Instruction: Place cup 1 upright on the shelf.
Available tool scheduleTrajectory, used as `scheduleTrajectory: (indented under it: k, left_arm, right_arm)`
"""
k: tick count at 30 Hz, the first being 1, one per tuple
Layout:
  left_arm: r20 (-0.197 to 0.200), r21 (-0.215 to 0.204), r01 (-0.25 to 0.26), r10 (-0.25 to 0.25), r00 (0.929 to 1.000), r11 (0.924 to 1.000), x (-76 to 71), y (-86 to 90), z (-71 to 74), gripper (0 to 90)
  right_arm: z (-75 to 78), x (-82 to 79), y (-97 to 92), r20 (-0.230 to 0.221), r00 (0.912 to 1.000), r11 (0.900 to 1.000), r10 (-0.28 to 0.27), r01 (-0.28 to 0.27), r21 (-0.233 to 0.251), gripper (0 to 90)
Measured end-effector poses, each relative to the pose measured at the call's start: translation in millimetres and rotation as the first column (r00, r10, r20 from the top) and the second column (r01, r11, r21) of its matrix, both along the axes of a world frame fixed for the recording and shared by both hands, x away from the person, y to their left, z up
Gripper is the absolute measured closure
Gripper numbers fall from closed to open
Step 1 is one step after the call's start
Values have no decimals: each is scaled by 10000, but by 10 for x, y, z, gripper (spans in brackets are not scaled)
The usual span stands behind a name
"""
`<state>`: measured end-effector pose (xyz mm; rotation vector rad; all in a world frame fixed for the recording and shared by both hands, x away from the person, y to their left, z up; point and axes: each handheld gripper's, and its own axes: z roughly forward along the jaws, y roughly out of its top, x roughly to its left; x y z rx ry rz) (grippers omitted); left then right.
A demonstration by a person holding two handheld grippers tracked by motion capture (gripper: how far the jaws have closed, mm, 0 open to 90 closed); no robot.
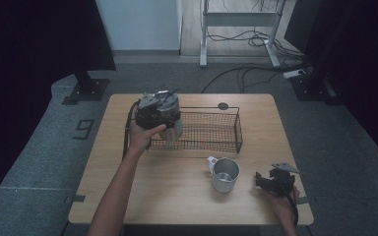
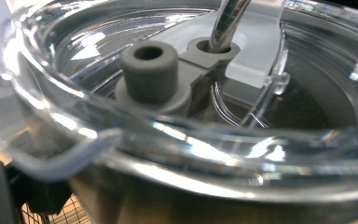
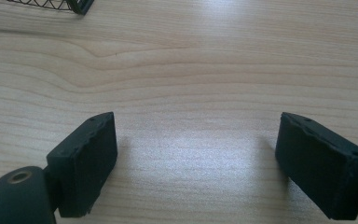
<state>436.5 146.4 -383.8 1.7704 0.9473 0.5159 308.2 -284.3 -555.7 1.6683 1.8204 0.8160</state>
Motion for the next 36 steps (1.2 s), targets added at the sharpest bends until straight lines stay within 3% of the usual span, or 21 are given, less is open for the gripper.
scheduleTrajectory:
  k: [17,36]
  left_arm:
    - [-131,156,-112,114,9998,9998,222,-53,-40,39]
    - [-598,325,-420,439,9972,9986,431,-77,-193,39]
  right_arm:
    - [1,-5,-2,3,10000,10000,-3,3,-2,127]
    - [0,-6,-2,3,10000,10000,-4,4,0,127]
